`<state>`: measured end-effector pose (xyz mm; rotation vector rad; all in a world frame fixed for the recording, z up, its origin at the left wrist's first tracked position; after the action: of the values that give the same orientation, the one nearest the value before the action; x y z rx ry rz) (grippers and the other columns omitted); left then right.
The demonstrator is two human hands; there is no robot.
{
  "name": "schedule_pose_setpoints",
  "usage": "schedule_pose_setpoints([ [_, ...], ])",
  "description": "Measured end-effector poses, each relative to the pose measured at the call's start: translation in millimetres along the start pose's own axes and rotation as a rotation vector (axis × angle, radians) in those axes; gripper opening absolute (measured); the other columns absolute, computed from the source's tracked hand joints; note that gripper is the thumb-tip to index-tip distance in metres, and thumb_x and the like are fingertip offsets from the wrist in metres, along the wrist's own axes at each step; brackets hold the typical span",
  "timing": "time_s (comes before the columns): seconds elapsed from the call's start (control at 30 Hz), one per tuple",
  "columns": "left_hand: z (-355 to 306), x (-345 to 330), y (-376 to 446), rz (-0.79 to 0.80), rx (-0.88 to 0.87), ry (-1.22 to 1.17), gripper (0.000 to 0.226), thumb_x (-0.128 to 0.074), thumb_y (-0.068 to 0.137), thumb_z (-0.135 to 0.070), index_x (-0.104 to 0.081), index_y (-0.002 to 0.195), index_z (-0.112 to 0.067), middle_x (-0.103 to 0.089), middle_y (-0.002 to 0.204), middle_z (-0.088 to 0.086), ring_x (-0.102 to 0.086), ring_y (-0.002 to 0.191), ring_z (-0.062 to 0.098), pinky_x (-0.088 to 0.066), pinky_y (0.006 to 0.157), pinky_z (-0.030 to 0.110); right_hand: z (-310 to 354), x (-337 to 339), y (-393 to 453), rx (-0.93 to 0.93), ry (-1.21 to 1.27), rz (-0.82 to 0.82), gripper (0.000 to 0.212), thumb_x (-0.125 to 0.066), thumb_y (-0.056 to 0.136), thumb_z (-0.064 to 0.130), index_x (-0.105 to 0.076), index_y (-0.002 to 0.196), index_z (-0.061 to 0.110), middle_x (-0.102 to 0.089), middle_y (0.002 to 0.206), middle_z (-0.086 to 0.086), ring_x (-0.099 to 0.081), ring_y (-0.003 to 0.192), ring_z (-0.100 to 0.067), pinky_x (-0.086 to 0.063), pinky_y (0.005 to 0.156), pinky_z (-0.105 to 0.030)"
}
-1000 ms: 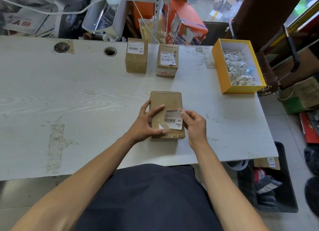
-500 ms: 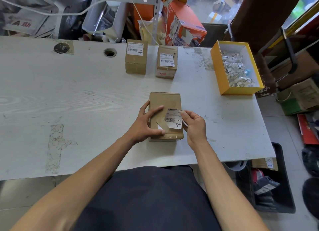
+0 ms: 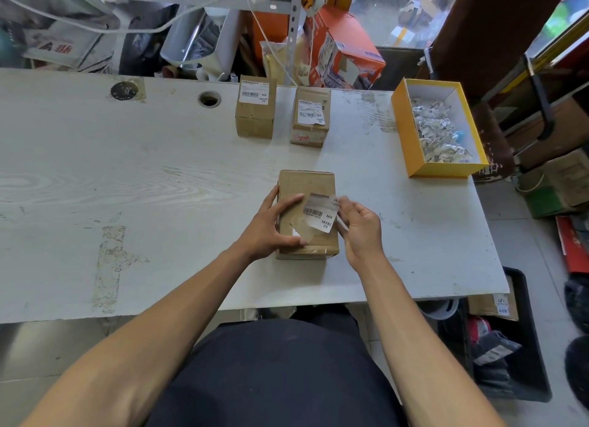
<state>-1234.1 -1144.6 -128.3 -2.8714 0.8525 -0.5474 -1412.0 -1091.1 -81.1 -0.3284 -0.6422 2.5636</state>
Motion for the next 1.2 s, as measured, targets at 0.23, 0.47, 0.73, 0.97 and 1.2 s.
schedule_pose_setpoints([
  [0.23, -5.7, -3.1, 15.0, 0.096, 0.023, -0.026, 0.094, -0.092, 0.064, -0.034, -0.044, 0.145, -0.035, -0.008, 0.164, -0.017, -0.025, 0.144, 0.005, -0.037, 0.116, 0.042, 28.1, -5.6, -5.9, 0.094, 0.018, 0.055, 0.020, -0.056, 0.098, 0.025, -0.068, 0.087, 0.014, -0.073, 0.092, 0.002, -0.068, 0.082, 0.002, -0.050, 0.064, -0.012],
  [0.47, -16.9, -4.3, 22.5, 0.058, 0.012, -0.150, 0.073, -0.086, 0.075, -0.013, -0.056, 0.137, -0.036, -0.021, 0.162, -0.016, -0.031, 0.144, 0.008, -0.047, 0.106, 0.030, 42.4, -5.9, 5.9, 0.227, -0.183, 0.124, 0.020, -0.062, 0.093, 0.018, -0.064, 0.112, 0.026, -0.064, 0.117, 0.000, -0.062, 0.108, -0.013, -0.052, 0.082, -0.026],
  [0.73, -22.5, -7.3, 12.8, -0.152, 0.006, -0.219, 0.056, -0.080, 0.079, -0.014, -0.063, 0.129, -0.034, -0.036, 0.154, -0.020, -0.044, 0.128, -0.014, -0.053, 0.089, 0.021, 22.3, -20.2, 6.2, 0.555, -1.218, 0.250, 0.101, -0.070, 0.079, 0.054, 0.003, 0.148, 0.050, -0.011, 0.159, -0.009, -0.014, 0.145, -0.031, -0.026, 0.114, -0.047],
  [0.97, -23.6, -9.3, 19.8, -0.004, 0.076, -0.211, 0.052, -0.076, 0.082, -0.004, -0.065, 0.130, -0.021, -0.040, 0.154, -0.011, -0.046, 0.134, -0.001, -0.046, 0.092, 0.014, 19.3, -19.3, 16.4, 0.707, -1.488, 0.362, 0.112, -0.056, 0.075, 0.074, 0.016, 0.152, 0.034, -0.012, 0.162, -0.006, -0.002, 0.150, -0.028, -0.002, 0.120, -0.047],
  [1.2, -26.9, -5.6, 11.7, -0.109, 0.083, -0.077, 0.041, -0.078, 0.078, -0.015, -0.070, 0.114, -0.033, -0.065, 0.128, -0.017, -0.062, 0.115, 0.004, -0.053, 0.096, 0.032, 10.1, -11.5, 22.0, 0.737, -1.425, 0.338, 0.113, -0.046, 0.071, 0.081, 0.003, 0.155, 0.023, -0.014, 0.162, -0.006, -0.005, 0.150, -0.025, -0.005, 0.121, -0.043],
])
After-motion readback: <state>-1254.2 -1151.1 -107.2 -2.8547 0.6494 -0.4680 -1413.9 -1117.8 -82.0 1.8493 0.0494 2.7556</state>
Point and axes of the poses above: each hand's wrist, its own y-axis towards the middle knuckle, its own x-axis out of the back of the hand, z = x × y, the point moved 8 cm from there along y, towards the middle knuckle
